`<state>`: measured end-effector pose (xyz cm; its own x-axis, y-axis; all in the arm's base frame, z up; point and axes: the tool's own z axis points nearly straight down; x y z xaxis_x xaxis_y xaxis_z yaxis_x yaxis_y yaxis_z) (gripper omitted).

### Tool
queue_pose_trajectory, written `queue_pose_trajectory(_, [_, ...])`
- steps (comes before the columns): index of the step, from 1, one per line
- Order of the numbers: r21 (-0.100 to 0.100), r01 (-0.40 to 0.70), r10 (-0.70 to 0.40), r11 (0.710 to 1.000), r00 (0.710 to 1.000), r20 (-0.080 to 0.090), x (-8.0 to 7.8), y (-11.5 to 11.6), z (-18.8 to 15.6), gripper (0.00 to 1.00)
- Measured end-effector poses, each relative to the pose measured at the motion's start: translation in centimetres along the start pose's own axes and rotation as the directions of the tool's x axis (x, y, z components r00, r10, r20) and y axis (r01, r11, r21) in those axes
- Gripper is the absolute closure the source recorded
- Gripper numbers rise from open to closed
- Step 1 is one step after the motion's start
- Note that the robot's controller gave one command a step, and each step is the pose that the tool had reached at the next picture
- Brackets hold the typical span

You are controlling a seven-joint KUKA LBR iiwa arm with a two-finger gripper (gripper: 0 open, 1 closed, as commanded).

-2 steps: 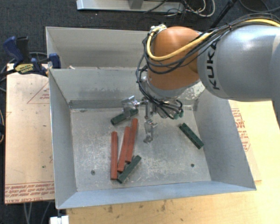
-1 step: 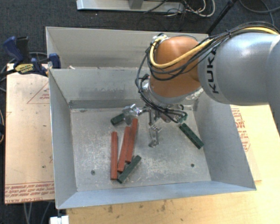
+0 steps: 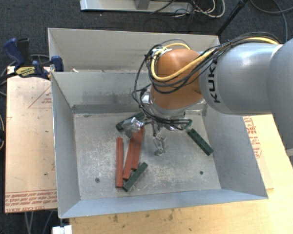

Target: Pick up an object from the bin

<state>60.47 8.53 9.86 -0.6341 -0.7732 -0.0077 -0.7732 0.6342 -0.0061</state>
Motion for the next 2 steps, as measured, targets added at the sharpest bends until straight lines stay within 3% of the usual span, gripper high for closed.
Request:
queue_pose_trajectory(1, [-0.007,0.32,-0.321,0.947,0.947,-0.001,-1.31,0.14,2.47,1.0])
queue_pose_trajectory(2, [-0.007,0.321,-0.321,0.947,0.947,-0.001,-1.31,0.14,2.47,1.0])
